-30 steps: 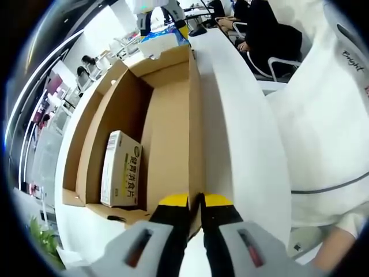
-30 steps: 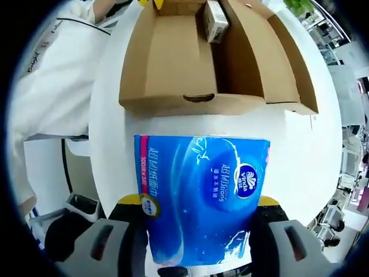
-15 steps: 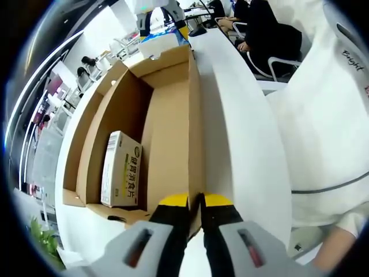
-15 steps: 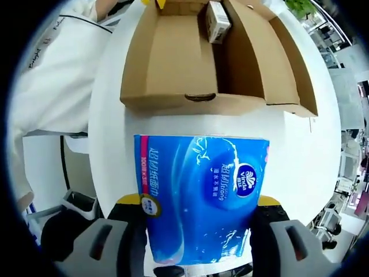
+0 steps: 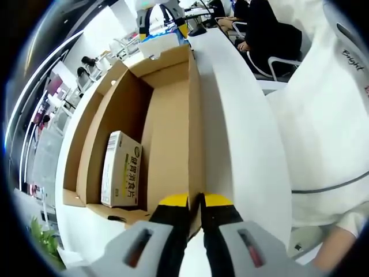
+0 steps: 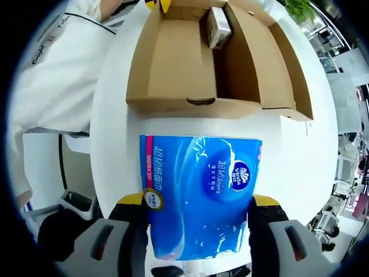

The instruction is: Operate the shoe box by opening the lid, removing the specified soft item, and placing it in the target area until the item is outside and the box remains undamaged.

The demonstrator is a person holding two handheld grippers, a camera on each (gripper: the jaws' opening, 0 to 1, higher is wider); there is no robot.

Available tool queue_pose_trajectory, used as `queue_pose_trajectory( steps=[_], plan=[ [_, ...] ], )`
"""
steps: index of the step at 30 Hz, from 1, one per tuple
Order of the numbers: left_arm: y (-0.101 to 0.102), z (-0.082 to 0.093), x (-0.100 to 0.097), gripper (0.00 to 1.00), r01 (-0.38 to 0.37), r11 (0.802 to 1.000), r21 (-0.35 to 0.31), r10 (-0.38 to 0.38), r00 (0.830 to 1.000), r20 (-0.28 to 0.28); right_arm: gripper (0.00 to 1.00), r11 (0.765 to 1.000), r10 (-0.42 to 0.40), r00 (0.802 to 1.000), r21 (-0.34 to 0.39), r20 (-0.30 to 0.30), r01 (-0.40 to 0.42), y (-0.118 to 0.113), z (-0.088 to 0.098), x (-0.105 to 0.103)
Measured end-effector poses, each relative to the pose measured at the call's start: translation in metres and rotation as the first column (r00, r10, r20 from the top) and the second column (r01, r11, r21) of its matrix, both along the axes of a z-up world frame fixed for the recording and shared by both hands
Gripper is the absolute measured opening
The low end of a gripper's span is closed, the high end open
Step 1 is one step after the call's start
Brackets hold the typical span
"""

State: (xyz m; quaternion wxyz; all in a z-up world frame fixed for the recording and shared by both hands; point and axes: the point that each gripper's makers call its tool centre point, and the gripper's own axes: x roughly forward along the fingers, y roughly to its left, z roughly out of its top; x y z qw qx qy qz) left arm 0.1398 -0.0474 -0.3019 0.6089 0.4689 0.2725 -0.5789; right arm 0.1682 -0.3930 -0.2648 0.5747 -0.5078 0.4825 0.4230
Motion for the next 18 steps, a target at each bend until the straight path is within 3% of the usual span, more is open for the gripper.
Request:
queue_pose_trajectory(
  steps=[12, 18],
  plan=[
    [0.000, 0.000, 0.000, 0.06, -0.001, 1.000, 0.001, 0.001, 1.000, -0.002, 0.68, 0.997, 0.011, 1.000, 0.071, 0.028, -0.013, 0.015, 0.030, -0.006],
    [-0.001, 0.000, 0.000, 0.06, 0.000, 1.000, -0.004, 0.000, 1.000, -0.007, 0.64, 0.996, 0.001, 0.997, 0.090, 0.072, -0.007, 0.021, 0.046, -0.004]
  ],
)
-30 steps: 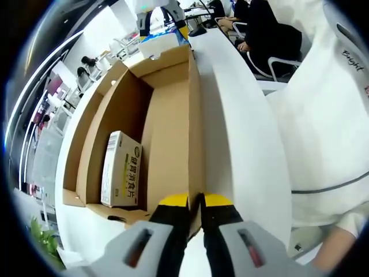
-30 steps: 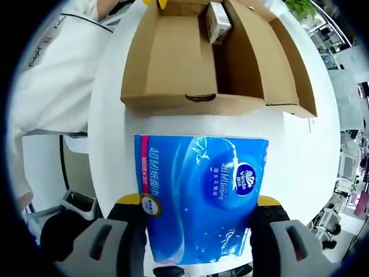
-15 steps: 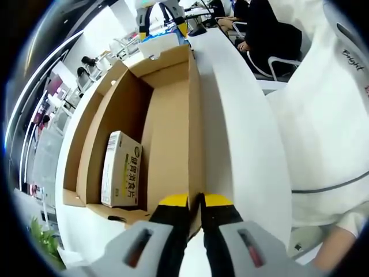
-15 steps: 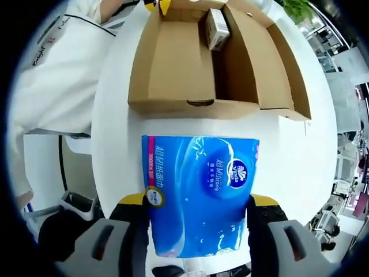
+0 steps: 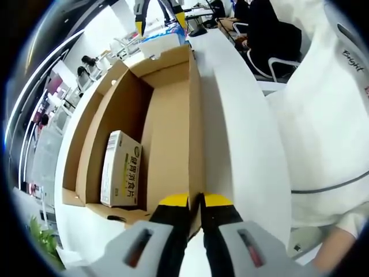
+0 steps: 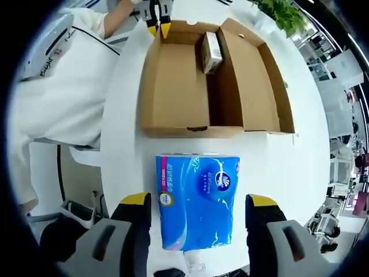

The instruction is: Operate the shoe box by opening the lid, removing the specified soft item, and placing it in the target area until the item is outside and the box remains undamaged.

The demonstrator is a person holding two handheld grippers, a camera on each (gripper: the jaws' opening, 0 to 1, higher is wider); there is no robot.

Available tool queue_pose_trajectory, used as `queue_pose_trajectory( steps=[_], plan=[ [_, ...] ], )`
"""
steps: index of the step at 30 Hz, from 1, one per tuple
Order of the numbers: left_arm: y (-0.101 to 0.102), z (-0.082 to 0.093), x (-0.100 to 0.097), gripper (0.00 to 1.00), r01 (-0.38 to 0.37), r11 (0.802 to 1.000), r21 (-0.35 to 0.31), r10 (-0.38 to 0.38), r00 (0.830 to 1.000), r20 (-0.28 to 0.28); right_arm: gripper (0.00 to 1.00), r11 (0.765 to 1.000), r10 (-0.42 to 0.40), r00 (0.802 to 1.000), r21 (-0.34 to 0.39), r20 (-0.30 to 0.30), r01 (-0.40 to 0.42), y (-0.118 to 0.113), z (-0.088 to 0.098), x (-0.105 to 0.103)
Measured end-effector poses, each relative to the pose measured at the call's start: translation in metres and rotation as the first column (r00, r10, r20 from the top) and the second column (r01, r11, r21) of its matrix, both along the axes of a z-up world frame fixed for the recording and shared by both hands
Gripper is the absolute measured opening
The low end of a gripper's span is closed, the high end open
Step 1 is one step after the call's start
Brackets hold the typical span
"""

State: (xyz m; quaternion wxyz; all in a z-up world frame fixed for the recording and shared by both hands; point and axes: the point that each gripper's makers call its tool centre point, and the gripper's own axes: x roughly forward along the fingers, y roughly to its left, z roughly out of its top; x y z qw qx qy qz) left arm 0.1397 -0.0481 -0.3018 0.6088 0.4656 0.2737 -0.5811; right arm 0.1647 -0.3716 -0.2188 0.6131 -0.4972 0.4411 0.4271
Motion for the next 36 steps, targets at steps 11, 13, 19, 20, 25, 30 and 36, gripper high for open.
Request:
queue_pose_trajectory(
  steps=[11, 13, 19, 20, 25, 30, 36],
  plan=[
    [0.000, 0.000, 0.000, 0.06, -0.004, 1.000, -0.001, 0.004, 1.000, -0.006, 0.56, 0.967, -0.065, 0.997, 0.249, 0.029, 0.056, 0.032, 0.019, 0.006],
    [0.000, 0.000, 0.000, 0.06, -0.005, 1.000, -0.002, 0.005, 1.000, -0.007, 0.58, 0.948, -0.112, 0.993, 0.301, 0.021, 0.101, 0.037, 0.020, 0.010],
    [0.000, 0.000, 0.000, 0.06, -0.006, 1.000, -0.003, 0.006, 1.000, -0.007, 0.56, 0.852, -0.154, 0.988, 0.509, 0.026, 0.120, 0.059, 0.040, 0.019],
    [0.000, 0.000, 0.000, 0.06, -0.005, 1.000, -0.002, 0.005, 1.000, -0.007, 0.56, 0.841, -0.154, 0.988, 0.526, 0.014, 0.123, 0.061, 0.041, 0.018],
    [0.000, 0.000, 0.000, 0.06, -0.010, 1.000, -0.002, 0.010, 1.000, -0.006, 0.57, 0.831, -0.140, 0.990, 0.547, 0.022, 0.105, 0.064, 0.040, 0.013],
    [0.000, 0.000, 0.000, 0.06, -0.020, 1.000, -0.003, 0.020, 1.000, -0.009, 0.52, 0.770, -0.197, 0.980, 0.625, 0.042, 0.128, 0.067, 0.049, 0.026],
    [0.000, 0.000, 0.000, 0.06, -0.017, 1.000, 0.001, 0.017, 1.000, -0.009, 0.53, 0.705, -0.226, 0.969, 0.703, 0.096, 0.095, 0.074, 0.060, 0.034]
  ],
)
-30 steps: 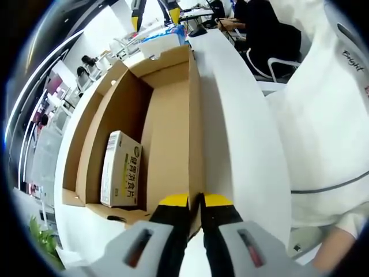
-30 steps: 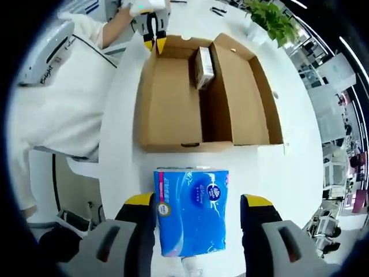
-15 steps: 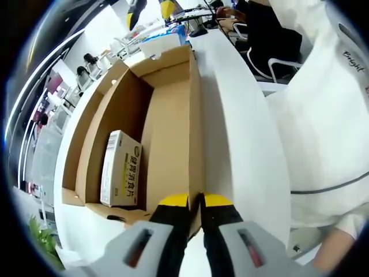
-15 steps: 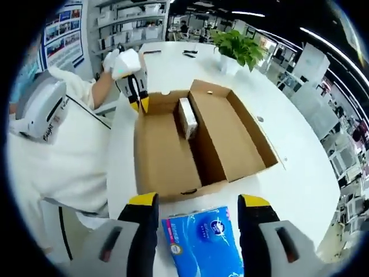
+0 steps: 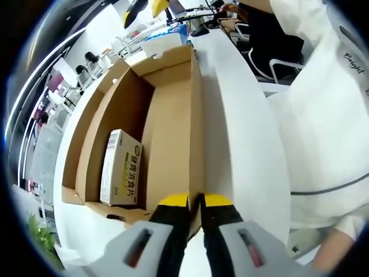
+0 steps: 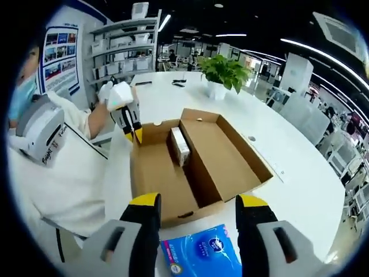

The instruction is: Operate the shoe box by opening the lid, removing the specified soft item, and placing it in the target area until the item is outside and the box remains undamaged.

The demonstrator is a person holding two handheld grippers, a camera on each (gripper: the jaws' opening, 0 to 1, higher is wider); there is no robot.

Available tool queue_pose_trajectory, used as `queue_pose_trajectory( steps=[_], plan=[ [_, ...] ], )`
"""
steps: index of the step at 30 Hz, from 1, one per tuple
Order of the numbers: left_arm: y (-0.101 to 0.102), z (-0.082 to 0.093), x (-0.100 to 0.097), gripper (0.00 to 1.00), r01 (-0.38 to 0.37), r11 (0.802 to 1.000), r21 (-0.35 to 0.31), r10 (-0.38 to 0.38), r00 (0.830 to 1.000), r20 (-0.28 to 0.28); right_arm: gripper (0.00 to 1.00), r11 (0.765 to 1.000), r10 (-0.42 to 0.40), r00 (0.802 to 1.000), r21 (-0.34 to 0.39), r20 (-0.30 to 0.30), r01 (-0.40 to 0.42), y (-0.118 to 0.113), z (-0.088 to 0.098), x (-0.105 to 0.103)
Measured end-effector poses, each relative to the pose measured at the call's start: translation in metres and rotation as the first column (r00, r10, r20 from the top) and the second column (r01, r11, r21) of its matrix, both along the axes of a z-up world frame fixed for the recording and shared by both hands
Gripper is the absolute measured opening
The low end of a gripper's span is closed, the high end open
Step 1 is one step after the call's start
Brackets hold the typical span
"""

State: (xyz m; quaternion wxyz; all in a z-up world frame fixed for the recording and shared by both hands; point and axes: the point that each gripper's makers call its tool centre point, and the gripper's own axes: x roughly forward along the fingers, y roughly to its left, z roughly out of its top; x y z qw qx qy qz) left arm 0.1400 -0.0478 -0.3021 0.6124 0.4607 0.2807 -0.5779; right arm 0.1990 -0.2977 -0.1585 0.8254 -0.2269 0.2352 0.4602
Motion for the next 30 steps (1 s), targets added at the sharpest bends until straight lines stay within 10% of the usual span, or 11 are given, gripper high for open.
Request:
queue_pose_trajectory(
  steps=[18, 21, 30],
  plan=[
    [0.000, 0.000, 0.001, 0.06, 0.010, 1.000, 0.011, -0.010, 1.000, 0.003, 0.49, 0.978, -0.091, 0.989, 0.196, 0.113, 0.067, 0.022, 0.013, 0.011],
    [0.000, 0.000, 0.001, 0.06, 0.009, 1.000, 0.008, -0.009, 1.000, 0.003, 0.46, 0.982, -0.122, 0.971, 0.165, 0.204, 0.088, 0.018, 0.015, 0.019],
    [0.000, 0.000, 0.001, 0.07, 0.007, 1.000, 0.003, -0.008, 1.000, 0.015, 0.53, 0.981, -0.142, 0.962, 0.162, 0.233, 0.106, 0.019, 0.014, 0.022]
  ],
)
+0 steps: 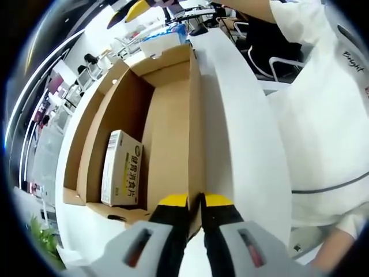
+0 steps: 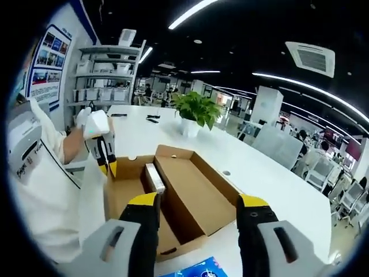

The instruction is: Operate the shoe box by opening the lid, removing the specified soft item, and placing it in the target area until the item is outside and the box remains undamaged.

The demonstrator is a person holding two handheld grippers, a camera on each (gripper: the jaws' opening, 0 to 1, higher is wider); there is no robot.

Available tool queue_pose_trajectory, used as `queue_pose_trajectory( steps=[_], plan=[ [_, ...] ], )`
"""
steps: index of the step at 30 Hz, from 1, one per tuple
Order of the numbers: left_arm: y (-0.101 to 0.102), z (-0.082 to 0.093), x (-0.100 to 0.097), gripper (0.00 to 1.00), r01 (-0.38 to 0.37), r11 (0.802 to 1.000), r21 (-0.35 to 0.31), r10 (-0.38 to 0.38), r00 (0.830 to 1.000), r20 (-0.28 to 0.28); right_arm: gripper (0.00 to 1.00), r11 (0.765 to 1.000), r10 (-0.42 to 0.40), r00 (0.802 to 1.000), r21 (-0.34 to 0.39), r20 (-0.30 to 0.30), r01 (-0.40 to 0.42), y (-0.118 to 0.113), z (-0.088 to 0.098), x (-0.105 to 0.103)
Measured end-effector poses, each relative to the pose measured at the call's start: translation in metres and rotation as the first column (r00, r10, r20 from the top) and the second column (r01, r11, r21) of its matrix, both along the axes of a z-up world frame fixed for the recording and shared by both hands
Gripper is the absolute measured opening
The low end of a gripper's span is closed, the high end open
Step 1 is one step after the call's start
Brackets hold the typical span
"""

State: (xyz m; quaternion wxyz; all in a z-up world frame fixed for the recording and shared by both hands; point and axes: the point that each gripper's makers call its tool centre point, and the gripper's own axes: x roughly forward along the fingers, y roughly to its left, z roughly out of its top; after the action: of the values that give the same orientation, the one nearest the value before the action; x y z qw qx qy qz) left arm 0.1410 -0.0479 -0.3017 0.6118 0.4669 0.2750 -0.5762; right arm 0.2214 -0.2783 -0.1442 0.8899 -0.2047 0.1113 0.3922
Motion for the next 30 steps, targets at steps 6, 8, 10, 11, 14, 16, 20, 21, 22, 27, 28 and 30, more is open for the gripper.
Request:
queue_pose_trajectory(
  steps=[6, 8, 10, 11, 14, 16, 20, 21, 22, 27, 28, 30],
  plan=[
    [0.000, 0.000, 0.000, 0.05, 0.009, 1.000, 0.003, -0.009, 1.000, -0.012, 0.44, 0.999, -0.039, 0.999, -0.001, 0.005, 0.039, 0.007, 0.000, 0.001],
    [0.000, 0.000, -0.001, 0.05, 0.014, 1.000, 0.003, -0.014, 1.000, -0.011, 0.41, 0.999, -0.054, 0.998, -0.008, 0.022, 0.054, 0.010, 0.003, 0.003],
    [0.000, 0.000, -0.001, 0.05, 0.018, 1.000, 0.003, -0.018, 1.000, -0.008, 0.42, 0.998, -0.057, 0.998, -0.007, 0.031, 0.057, 0.013, 0.005, 0.004],
    [0.000, 0.000, -0.001, 0.05, 0.021, 1.000, 0.001, -0.021, 1.000, -0.005, 0.42, 0.998, -0.056, 0.998, -0.010, 0.030, 0.056, 0.016, 0.004, 0.004],
    [0.000, 0.000, -0.001, 0.05, 0.031, 1.000, -0.003, -0.031, 0.999, 0.006, 0.38, 0.996, -0.068, 0.993, -0.053, 0.094, 0.073, 0.023, 0.006, 0.005],
    [0.000, 0.000, -0.001, 0.06, 0.031, 1.000, -0.004, -0.031, 0.999, 0.007, 0.39, 0.996, -0.065, 0.993, -0.050, 0.094, 0.070, 0.032, 0.005, 0.004],
    [-0.001, 0.000, -0.001, 0.06, 0.032, 0.999, -0.005, -0.032, 0.999, 0.007, 0.39, 0.997, -0.053, 0.996, -0.061, 0.066, 0.057, 0.044, 0.001, 0.005],
    [-0.001, 0.000, -0.001, 0.06, 0.034, 0.999, -0.006, -0.034, 0.999, 0.008, 0.39, 0.995, -0.056, 0.996, -0.080, 0.069, 0.061, 0.046, 0.000, 0.007],
    [-0.001, 0.000, -0.001, 0.06, 0.034, 0.999, -0.008, -0.034, 0.999, 0.008, 0.39, 0.995, -0.057, 0.996, -0.076, 0.067, 0.062, 0.047, 0.000, 0.008],
    [-0.001, 0.000, -0.001, 0.05, 0.032, 0.999, -0.013, -0.032, 0.999, 0.004, 0.36, 0.993, -0.112, 0.993, -0.039, 0.024, 0.113, 0.050, -0.004, 0.015],
    [-0.001, 0.000, -0.002, 0.05, 0.032, 0.999, -0.013, -0.032, 0.999, 0.001, 0.37, 0.994, -0.110, 0.993, -0.019, 0.031, 0.111, 0.052, -0.001, 0.015],
    [-0.001, 0.000, -0.002, 0.05, 0.040, 0.999, -0.008, -0.040, 0.999, -0.001, 0.33, 0.988, -0.155, 0.987, 0.004, 0.029, 0.155, 0.051, 0.002, 0.017]
  ],
)
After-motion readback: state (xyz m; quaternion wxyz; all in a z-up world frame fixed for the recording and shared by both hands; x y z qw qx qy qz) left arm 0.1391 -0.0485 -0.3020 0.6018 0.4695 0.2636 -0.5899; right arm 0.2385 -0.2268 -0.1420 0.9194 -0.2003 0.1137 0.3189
